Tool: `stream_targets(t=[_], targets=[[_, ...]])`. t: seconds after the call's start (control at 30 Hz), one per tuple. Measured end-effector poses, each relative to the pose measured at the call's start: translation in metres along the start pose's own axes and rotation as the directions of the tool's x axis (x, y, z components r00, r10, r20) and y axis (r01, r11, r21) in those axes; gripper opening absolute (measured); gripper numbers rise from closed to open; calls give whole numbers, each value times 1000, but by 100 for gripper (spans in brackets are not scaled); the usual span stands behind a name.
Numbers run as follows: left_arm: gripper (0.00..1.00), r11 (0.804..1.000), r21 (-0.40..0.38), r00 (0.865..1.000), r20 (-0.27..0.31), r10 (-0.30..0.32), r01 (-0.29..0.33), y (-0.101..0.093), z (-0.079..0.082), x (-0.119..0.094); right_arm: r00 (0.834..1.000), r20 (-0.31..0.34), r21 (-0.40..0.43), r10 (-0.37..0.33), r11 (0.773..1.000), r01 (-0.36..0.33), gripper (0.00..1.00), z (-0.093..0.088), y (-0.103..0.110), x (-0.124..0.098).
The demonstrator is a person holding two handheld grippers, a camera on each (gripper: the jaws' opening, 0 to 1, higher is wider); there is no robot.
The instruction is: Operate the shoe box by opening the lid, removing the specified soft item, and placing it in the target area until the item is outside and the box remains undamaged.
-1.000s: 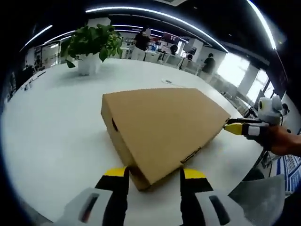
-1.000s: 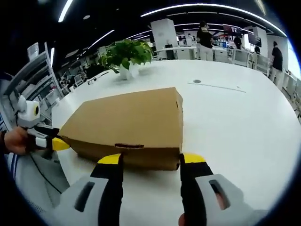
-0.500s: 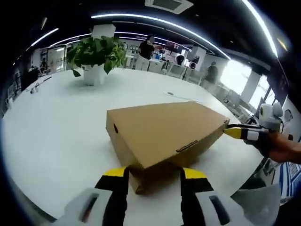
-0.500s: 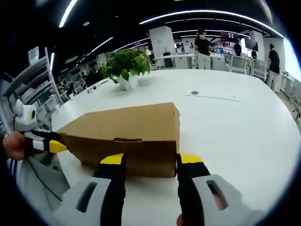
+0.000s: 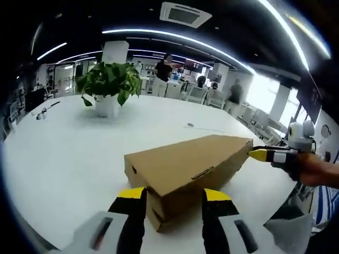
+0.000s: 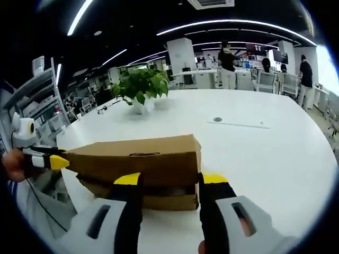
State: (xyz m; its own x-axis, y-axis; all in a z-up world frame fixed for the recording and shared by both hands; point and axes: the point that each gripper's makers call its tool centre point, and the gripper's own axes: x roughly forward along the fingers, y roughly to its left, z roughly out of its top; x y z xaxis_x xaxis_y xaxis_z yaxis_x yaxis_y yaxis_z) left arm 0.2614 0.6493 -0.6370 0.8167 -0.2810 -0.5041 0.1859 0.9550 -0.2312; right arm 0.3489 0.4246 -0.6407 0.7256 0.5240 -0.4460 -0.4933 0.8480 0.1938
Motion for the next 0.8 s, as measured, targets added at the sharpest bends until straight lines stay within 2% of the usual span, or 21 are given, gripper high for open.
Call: stream_targets(t=[0.2,0.33,0.5,0.8], targets=[[48,998,60,999,20,-27,25,-6,15,-3,999,42,6,1,1000,-1,38,21,0,1],[47,997,63,999,41,-35,33,-4,23,-4,998,67,9,1,1000,-1,38,36,1,3],[48,992,124,998,55,-31,24,-4,33,-4,995,103,28,-1,1000,-1,38,53,1,7],[37,989,143,994,103,21,-36,8,51,-4,991,133,98,14,995,-27,38,72,1,14]])
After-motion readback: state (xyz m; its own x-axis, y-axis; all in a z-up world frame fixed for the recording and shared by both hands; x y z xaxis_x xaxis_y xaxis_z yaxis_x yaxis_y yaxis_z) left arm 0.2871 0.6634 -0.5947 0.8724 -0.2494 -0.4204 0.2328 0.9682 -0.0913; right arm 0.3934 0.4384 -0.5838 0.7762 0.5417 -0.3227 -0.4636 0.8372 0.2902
